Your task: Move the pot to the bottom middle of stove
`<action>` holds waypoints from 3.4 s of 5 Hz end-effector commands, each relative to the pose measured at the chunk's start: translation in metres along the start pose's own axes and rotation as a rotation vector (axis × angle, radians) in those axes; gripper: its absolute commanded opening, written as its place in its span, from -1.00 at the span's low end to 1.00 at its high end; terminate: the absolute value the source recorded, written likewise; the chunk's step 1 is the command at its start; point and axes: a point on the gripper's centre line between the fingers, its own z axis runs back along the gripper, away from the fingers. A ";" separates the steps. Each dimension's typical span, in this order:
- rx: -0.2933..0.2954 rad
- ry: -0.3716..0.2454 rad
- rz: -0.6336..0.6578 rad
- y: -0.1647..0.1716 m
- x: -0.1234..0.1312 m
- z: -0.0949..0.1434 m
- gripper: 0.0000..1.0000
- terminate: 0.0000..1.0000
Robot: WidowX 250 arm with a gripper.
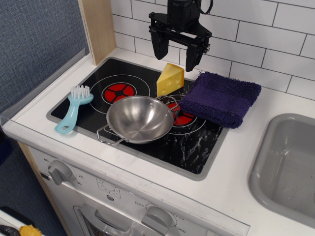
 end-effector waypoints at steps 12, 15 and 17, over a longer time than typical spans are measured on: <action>-0.051 0.121 -0.210 -0.072 -0.100 -0.035 -1.00 -1.00; -0.036 0.028 -0.221 -0.076 -0.101 -0.003 1.00 -1.00; 0.031 0.097 -0.238 -0.065 -0.102 -0.026 1.00 -1.00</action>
